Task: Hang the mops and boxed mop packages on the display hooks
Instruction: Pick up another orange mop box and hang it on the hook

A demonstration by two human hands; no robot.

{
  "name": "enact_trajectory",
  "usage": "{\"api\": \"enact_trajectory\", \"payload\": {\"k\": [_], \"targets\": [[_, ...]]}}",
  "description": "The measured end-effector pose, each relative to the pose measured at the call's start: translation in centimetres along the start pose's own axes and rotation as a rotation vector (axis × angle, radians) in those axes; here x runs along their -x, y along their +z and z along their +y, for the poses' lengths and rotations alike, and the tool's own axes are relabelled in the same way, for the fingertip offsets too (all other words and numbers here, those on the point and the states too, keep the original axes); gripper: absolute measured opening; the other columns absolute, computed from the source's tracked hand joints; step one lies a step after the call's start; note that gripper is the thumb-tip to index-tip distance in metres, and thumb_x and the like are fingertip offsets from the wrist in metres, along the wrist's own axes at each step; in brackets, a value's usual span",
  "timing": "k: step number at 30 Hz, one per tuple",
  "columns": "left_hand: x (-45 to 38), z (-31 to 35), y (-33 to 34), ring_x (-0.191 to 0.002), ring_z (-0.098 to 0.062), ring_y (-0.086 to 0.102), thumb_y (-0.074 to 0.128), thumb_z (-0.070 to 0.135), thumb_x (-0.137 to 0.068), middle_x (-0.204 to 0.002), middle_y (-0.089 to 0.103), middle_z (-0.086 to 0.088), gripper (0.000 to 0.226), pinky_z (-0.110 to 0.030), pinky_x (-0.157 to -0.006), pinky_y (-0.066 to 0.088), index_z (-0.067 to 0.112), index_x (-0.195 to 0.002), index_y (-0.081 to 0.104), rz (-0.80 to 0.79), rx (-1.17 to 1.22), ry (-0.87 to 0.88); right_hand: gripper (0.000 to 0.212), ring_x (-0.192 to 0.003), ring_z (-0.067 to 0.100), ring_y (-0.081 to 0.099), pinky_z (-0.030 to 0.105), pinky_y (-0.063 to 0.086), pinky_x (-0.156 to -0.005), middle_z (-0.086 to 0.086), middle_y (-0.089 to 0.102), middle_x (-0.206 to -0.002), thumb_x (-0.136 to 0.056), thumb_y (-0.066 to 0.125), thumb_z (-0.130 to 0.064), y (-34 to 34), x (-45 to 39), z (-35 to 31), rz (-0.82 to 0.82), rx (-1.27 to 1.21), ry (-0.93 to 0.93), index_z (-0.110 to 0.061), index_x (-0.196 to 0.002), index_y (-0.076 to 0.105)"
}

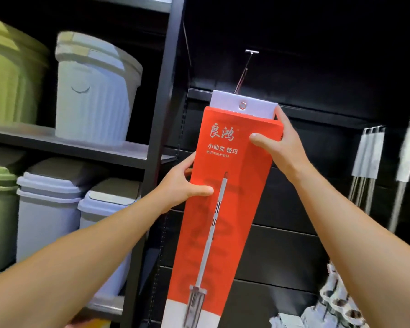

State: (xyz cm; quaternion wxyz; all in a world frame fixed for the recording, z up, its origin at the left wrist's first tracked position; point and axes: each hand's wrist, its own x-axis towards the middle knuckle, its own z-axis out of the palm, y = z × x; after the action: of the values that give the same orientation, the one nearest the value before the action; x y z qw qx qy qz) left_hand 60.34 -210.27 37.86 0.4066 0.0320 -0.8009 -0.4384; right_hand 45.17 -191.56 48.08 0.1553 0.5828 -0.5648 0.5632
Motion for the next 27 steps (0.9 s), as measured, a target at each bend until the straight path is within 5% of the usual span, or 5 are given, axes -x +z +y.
{"api": "enact_trajectory", "payload": {"k": [12,18,27], "targets": [[-12.4,1.5,-0.9,-0.096,-0.015,0.071,0.086,0.022,-0.074,-0.103,0.071,0.013,0.062,-0.037,-0.072,0.062,0.049,-0.122,0.057,0.075,0.025,0.057,0.046,-0.102,0.018,0.074,0.047,0.060,-0.091,0.000,0.072,-0.117,-0.085,0.074,-0.029,-2.5,-12.8,2.8,-0.056,-0.022,-0.126,-0.031,-0.127,0.057],[-18.1,1.7,-1.1,-0.095,-0.019,0.072,0.087,0.023,-0.073,-0.108,0.072,0.005,0.063,-0.046,-0.076,0.062,0.051,-0.121,0.057,0.116,-0.007,0.071,0.046,-0.099,0.016,0.074,0.044,0.062,-0.085,-0.001,0.073,-0.116,-0.087,0.073,-0.027,-3.4,-18.2,5.3,-0.073,-0.049,-0.168,-0.033,-0.129,0.056],[-21.3,0.7,-1.2,-0.092,-0.013,0.073,0.085,0.016,-0.075,-0.107,0.071,0.012,0.066,-0.039,-0.073,0.062,0.045,-0.126,0.057,0.123,-0.011,0.129,0.047,-0.103,0.018,0.072,0.048,0.059,-0.091,-0.003,0.072,-0.115,-0.080,0.072,-0.033,-3.0,-21.1,8.1,-0.046,-0.060,-0.278,-0.034,-0.125,0.058]]}}
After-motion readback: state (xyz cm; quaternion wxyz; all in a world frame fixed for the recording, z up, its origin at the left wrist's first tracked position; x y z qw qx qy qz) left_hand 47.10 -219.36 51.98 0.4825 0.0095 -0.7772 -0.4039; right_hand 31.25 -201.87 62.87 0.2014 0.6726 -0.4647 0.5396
